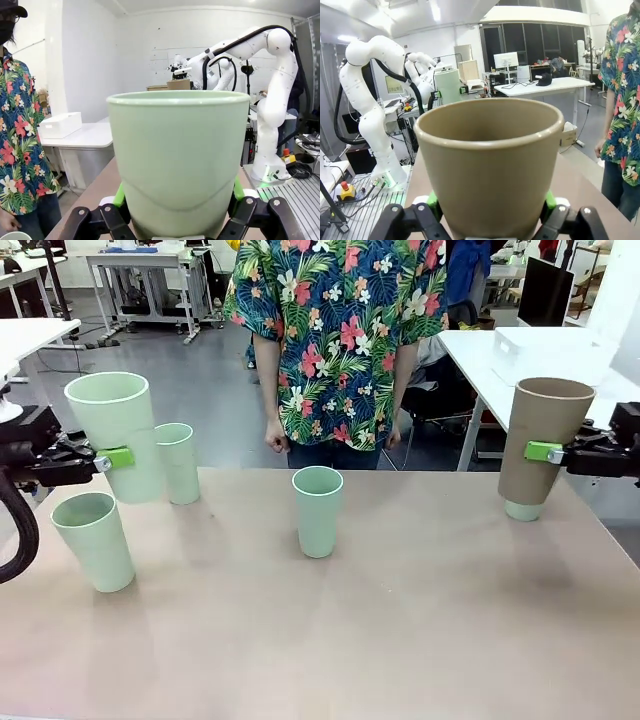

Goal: Stack the cups and store them in the basket.
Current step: Pick up two Reusable plastic cups , one in each hand.

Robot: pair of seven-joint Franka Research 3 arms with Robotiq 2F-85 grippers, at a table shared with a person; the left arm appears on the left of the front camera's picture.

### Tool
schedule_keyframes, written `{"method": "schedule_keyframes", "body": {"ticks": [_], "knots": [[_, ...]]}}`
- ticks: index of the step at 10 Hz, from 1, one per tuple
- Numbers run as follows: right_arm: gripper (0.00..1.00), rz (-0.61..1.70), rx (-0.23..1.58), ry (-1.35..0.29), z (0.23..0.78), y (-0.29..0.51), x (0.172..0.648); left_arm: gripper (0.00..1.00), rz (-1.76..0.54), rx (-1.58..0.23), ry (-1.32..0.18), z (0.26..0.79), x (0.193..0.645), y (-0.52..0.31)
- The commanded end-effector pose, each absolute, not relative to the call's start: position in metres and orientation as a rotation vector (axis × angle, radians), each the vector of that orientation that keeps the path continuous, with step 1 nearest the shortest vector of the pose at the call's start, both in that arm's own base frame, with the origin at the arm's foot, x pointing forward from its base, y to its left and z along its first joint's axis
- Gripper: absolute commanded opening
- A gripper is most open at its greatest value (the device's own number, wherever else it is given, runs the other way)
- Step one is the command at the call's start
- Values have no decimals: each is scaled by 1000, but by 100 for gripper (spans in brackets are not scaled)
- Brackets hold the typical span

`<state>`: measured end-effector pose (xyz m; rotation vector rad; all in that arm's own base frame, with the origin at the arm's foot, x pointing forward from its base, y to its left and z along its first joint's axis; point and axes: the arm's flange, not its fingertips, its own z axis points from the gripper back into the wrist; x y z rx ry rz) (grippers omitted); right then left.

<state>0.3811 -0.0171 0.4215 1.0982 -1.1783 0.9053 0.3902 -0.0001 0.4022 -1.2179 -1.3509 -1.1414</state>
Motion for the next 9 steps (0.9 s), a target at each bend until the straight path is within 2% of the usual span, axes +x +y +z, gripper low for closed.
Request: {"method": "schedule_keyframes", "body": {"ticks": [1,9], "knots": [[86,852,1144,-1193,426,-15,381,86,-1102,-1224,-1360,407,390,-7],[86,897,1122,-1183,421,-17,381,86,-1140,-1221,-1347,403,391,-1]]}}
